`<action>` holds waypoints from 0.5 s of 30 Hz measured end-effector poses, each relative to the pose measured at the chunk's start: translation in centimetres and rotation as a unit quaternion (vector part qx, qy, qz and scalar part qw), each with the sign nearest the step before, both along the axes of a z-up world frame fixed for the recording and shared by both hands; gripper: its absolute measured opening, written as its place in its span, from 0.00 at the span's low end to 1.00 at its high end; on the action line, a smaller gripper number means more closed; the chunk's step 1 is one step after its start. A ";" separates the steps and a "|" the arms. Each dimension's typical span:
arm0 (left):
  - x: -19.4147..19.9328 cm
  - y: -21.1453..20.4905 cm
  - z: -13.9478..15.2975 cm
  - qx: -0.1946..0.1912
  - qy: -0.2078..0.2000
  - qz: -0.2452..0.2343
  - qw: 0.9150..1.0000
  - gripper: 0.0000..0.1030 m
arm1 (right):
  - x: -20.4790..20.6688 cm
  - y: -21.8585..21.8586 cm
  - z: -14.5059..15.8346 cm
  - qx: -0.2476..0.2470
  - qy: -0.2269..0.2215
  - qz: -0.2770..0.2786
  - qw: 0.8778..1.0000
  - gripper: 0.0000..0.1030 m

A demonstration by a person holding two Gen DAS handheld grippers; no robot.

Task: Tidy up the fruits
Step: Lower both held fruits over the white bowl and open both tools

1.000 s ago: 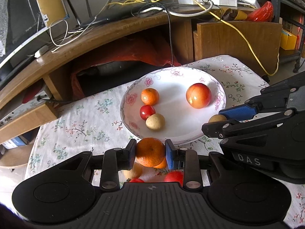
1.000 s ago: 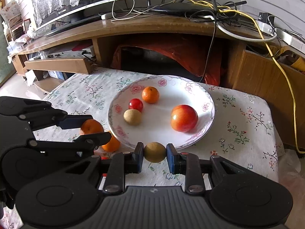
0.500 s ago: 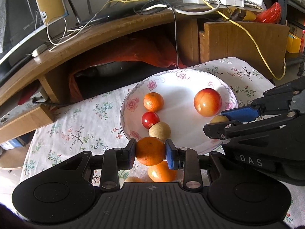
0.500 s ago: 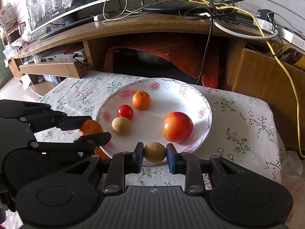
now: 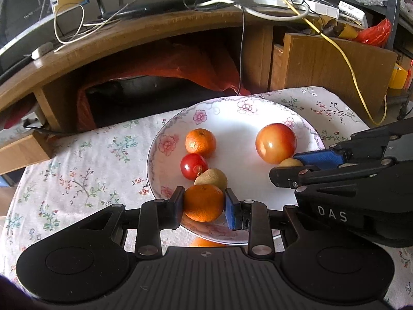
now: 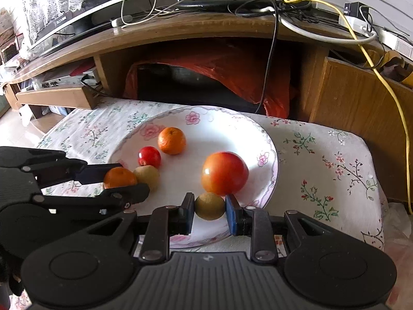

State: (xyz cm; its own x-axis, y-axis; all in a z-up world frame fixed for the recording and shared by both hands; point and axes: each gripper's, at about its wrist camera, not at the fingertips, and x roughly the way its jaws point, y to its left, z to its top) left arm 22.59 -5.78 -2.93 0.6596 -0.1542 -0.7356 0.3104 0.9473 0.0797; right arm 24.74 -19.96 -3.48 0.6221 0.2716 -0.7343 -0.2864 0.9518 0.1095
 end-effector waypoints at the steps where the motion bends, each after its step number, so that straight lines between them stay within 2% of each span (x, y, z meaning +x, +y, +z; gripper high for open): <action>1: 0.1 0.0 0.0 -0.001 0.000 0.001 1.000 0.38 | 0.1 0.0 -0.1 0.000 -0.002 0.000 1.000 0.27; 11: 0.5 0.4 0.2 -0.019 0.011 0.015 1.000 0.42 | 1.1 -0.3 0.0 0.011 0.002 -0.003 1.000 0.27; 15: 0.5 0.7 0.8 -0.029 0.006 0.023 0.999 0.53 | 1.0 -0.7 0.5 0.018 -0.002 -0.011 1.000 0.27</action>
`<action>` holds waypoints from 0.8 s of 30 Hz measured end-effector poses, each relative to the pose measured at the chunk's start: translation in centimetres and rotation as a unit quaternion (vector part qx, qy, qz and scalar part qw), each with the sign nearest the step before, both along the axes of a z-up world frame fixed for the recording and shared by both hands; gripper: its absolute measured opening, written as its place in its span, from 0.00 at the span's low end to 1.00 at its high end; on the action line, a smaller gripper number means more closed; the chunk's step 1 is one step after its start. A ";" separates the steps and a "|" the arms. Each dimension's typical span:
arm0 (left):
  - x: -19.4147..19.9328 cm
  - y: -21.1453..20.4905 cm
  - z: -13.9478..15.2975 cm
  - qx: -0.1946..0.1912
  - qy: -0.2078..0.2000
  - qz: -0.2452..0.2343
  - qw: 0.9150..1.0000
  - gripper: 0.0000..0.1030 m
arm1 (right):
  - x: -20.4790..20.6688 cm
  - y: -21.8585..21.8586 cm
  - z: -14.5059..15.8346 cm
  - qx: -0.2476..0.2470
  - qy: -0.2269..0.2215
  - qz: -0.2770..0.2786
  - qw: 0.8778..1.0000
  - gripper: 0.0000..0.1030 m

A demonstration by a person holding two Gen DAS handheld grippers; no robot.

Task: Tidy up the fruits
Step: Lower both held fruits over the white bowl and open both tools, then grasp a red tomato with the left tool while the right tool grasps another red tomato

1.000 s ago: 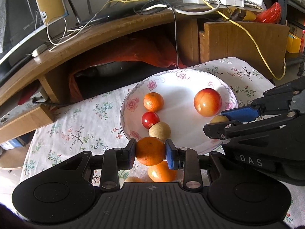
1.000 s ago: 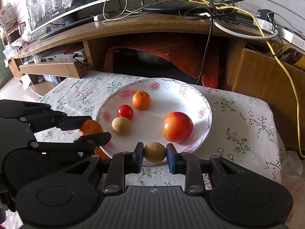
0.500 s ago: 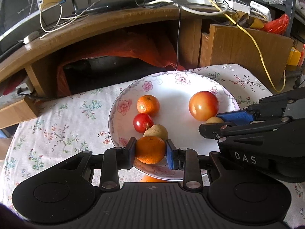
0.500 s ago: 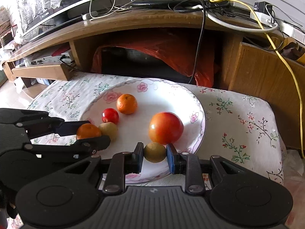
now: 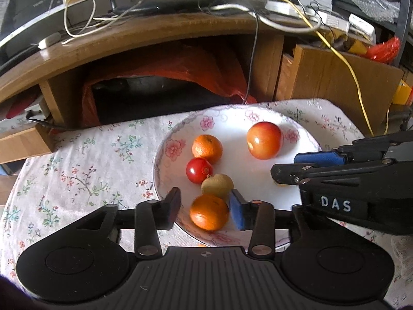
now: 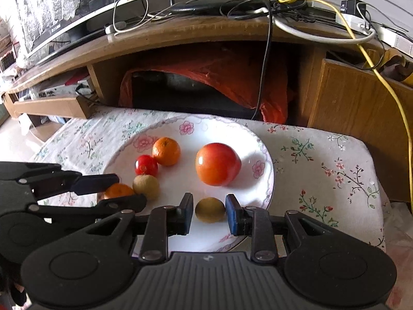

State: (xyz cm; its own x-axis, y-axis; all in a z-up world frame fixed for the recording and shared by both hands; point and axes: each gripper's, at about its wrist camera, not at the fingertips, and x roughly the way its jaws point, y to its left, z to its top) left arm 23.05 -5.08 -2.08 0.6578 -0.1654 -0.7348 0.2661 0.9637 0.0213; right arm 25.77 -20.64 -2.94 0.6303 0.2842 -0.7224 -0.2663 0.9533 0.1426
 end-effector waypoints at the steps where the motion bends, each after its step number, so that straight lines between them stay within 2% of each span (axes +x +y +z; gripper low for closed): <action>1: 0.0 0.1 0.2 -0.003 -0.001 0.002 1.000 0.55 | 0.0 -0.1 0.2 0.003 -0.002 -0.002 1.000 0.28; 14: -1.2 0.9 3.3 -0.027 -0.025 0.011 0.999 0.63 | -1.2 -1.0 3.4 0.044 -0.022 -0.013 0.999 0.30; 24: -3.2 2.1 4.2 -0.020 -0.027 0.013 0.999 0.63 | -3.5 -0.5 4.6 0.049 -0.026 -0.003 0.998 0.32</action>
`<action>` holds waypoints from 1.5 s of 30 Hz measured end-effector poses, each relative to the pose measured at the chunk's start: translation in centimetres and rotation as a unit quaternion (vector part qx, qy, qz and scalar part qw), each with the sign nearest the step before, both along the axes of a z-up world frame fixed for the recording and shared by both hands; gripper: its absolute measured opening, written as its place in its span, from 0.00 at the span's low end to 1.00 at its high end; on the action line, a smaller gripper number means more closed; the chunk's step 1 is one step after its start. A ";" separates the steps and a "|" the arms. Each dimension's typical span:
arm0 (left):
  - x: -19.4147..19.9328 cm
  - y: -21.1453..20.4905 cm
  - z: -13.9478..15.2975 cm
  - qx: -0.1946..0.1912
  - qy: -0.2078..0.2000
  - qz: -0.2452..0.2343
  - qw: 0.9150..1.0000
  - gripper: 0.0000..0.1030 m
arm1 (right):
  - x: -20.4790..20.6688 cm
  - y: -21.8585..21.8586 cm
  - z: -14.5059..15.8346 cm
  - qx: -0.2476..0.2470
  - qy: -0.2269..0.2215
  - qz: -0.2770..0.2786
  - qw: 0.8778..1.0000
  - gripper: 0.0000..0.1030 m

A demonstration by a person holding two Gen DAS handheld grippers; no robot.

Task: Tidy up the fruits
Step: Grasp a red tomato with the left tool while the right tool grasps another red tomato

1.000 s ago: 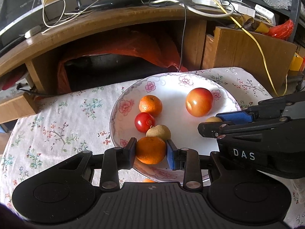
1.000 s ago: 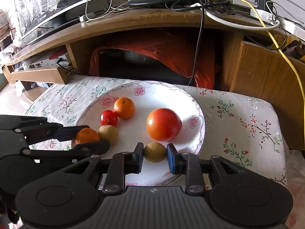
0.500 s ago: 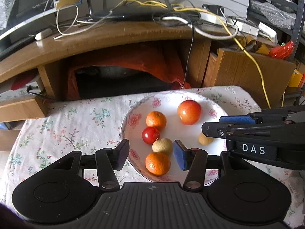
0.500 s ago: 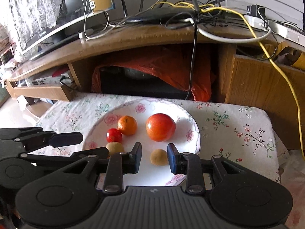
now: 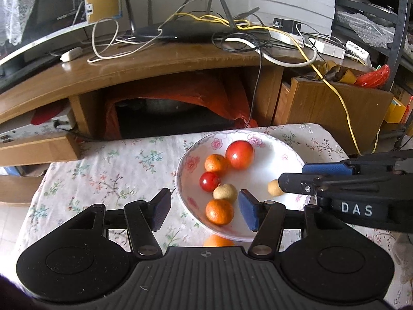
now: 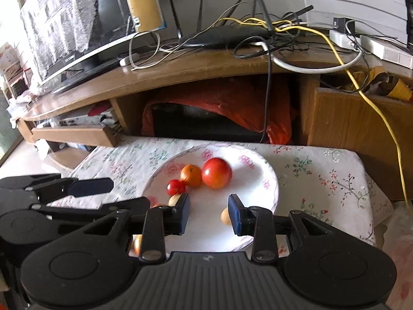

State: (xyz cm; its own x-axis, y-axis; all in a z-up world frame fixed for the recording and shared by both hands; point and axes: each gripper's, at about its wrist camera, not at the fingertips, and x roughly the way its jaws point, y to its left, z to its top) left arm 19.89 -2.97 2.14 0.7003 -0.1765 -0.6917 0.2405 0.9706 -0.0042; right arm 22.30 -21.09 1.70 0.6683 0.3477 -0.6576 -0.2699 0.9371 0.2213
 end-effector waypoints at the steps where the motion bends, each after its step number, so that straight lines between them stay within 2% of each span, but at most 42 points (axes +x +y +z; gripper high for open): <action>1: -0.3 0.2 0.1 0.000 0.000 0.001 1.000 0.63 | -0.3 0.2 0.0 -0.002 0.000 0.002 1.000 0.32; 13: -3.5 2.5 0.3 -0.012 0.015 0.018 1.000 0.64 | -3.8 2.2 -0.1 -0.005 0.012 0.031 0.999 0.33; 21: -5.3 4.0 -0.2 -0.014 0.034 0.034 0.999 0.65 | -5.3 3.8 -1.6 -0.017 0.034 0.049 0.998 0.33; 30: -5.6 5.6 -0.7 -0.021 0.048 0.049 0.997 0.66 | -5.4 6.1 -3.5 -0.032 0.054 0.081 0.995 0.33; 41: -5.4 6.4 -1.7 -0.026 0.063 0.051 0.996 0.67 | -4.9 8.3 -5.6 -0.054 0.047 0.111 0.991 0.33; 45: -5.2 6.1 -2.3 -0.023 0.072 0.049 0.996 0.67 | -5.0 8.7 -5.7 -0.065 0.039 0.118 0.990 0.29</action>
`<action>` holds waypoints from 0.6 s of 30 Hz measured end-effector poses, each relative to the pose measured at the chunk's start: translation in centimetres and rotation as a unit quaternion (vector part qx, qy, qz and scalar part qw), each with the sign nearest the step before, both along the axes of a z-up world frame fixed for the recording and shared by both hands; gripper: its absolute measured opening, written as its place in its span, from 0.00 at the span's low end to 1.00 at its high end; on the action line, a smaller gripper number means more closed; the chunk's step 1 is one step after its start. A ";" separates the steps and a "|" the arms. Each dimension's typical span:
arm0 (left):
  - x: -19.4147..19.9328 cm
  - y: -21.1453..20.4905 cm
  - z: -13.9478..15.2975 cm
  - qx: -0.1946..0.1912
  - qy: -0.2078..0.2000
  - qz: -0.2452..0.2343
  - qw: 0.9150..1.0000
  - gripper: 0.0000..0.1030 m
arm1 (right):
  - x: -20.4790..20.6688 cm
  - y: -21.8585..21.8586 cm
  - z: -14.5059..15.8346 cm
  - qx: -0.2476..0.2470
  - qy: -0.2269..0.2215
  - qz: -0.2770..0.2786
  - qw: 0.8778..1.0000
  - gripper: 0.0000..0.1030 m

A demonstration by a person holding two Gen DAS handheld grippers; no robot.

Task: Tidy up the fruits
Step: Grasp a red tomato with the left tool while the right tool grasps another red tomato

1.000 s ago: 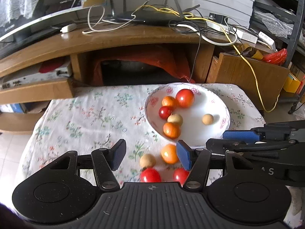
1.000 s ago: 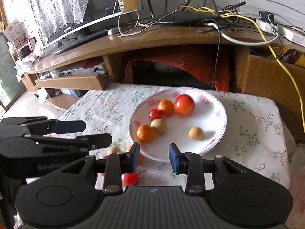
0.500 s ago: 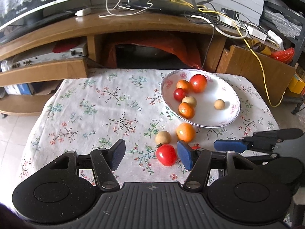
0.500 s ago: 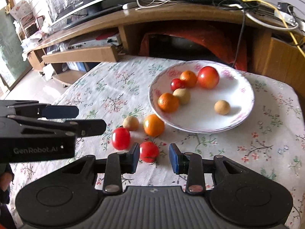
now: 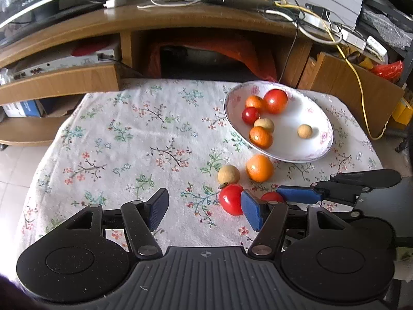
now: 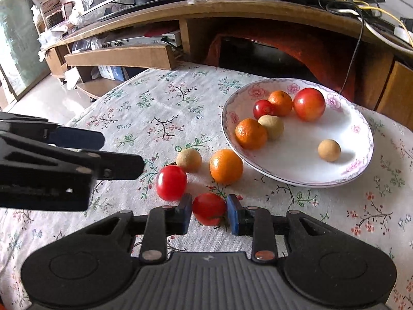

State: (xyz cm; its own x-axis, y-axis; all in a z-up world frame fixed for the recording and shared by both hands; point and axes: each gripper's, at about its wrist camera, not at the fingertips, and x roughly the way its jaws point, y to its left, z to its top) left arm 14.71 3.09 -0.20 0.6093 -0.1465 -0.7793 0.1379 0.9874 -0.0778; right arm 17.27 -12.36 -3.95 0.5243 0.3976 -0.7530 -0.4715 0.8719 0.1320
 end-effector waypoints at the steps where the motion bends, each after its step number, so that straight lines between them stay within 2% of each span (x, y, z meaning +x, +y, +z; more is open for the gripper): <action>1: 0.0 -0.2 -0.2 0.001 0.002 -0.002 1.000 0.67 | 0.0 0.0 0.0 0.000 0.003 0.001 1.000 0.29; 5: 0.1 -1.0 -0.9 0.006 0.006 -0.012 1.000 0.66 | -0.4 -0.7 0.3 0.001 0.008 -0.003 1.000 0.29; 10: 0.8 -2.2 -2.1 0.019 0.007 -0.016 1.000 0.57 | -1.0 -2.3 0.6 -0.002 0.009 -0.016 1.000 0.28; 13: 1.4 -2.7 -2.5 0.015 0.002 -0.014 1.000 0.57 | -1.2 -3.4 0.6 -0.001 0.008 -0.026 1.000 0.28; 18: 2.3 -3.7 -3.5 0.015 0.009 -0.014 1.000 0.51 | -1.3 -4.7 0.3 0.002 0.012 -0.035 0.999 0.28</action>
State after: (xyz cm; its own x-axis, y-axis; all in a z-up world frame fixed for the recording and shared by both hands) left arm 17.03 -0.58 -3.65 0.5911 -0.1397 -0.7944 0.1650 0.9850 -0.0505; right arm 15.96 -17.09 -3.61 0.5329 0.3644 -0.7637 -0.4064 0.9018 0.1468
